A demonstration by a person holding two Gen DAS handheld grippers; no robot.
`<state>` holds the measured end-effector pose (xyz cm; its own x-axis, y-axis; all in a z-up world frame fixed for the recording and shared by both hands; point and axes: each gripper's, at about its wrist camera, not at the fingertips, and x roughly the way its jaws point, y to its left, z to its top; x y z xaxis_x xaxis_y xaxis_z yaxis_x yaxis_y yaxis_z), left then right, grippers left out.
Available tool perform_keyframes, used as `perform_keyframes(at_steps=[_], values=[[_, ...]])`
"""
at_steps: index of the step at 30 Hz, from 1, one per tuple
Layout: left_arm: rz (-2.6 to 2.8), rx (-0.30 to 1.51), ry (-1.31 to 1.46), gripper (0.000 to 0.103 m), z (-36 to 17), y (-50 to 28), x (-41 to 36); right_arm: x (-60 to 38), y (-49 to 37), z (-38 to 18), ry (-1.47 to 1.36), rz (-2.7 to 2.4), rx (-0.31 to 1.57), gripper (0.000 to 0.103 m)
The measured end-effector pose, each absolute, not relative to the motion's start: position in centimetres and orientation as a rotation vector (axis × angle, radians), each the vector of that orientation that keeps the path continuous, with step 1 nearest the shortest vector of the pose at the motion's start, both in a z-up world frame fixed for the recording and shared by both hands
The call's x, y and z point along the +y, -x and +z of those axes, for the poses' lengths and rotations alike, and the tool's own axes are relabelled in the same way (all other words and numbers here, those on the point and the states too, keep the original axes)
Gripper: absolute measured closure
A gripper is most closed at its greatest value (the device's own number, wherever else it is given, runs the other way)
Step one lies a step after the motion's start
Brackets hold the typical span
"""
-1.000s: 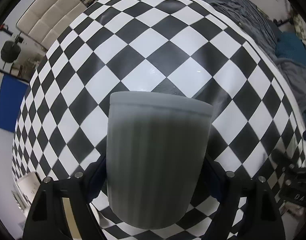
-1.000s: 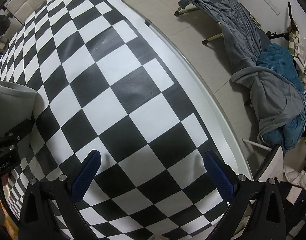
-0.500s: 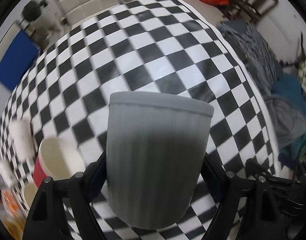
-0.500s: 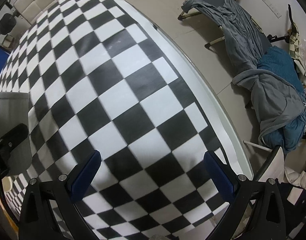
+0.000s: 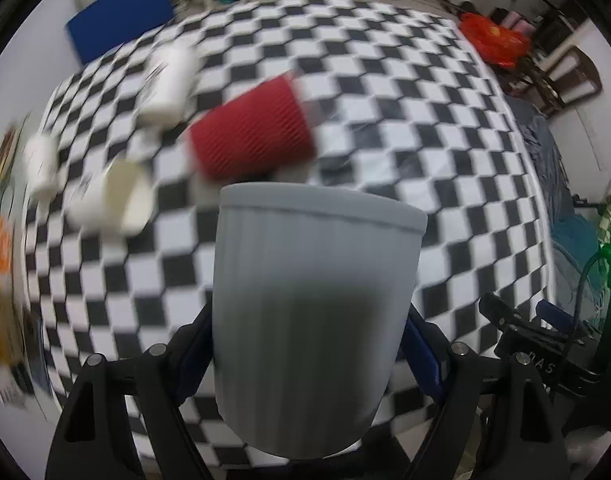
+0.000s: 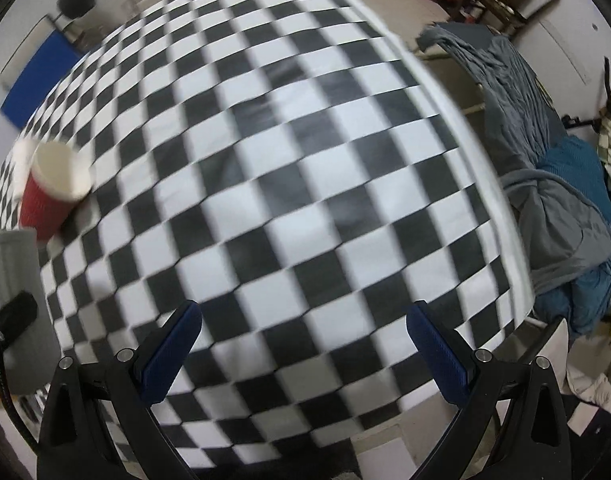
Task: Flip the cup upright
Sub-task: 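Lift the grey cup with the left gripper and carry it toward the right gripper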
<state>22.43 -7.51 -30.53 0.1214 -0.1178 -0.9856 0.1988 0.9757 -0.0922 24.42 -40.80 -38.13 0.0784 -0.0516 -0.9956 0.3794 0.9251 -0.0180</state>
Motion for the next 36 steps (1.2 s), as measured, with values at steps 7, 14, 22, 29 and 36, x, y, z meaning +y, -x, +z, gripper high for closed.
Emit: perform_keyframes(at_steps=[7, 14, 22, 29, 36], values=[[-0.117, 1.508, 0.102, 0.021, -32.4, -18.3, -2.3, -33.1, -20.9, -39.2, -0.193, -0.28, 1.473, 0.0], [-0.064, 1.544, 0.249, 0.021, -35.5, -17.9, -1.2, -29.4, -18.8, -41.3, -0.151, -0.321, 1.5, 0.0], [-0.046, 1.544, 0.212, 0.02, -36.6, -19.1, -2.8, -29.8, -18.0, -42.4, -0.14, -0.348, 1.524, 0.0], [0.004, 1.574, 0.178, 0.02, -37.7, -20.3, -5.2, -30.9, -18.2, -43.1, -0.187, -0.32, 1.537, 0.0], [-0.016, 1.582, 0.12, 0.017, -38.4, -21.0, -6.9, -32.6, -19.0, -43.0, -0.212, -0.277, 1.518, 0.0]])
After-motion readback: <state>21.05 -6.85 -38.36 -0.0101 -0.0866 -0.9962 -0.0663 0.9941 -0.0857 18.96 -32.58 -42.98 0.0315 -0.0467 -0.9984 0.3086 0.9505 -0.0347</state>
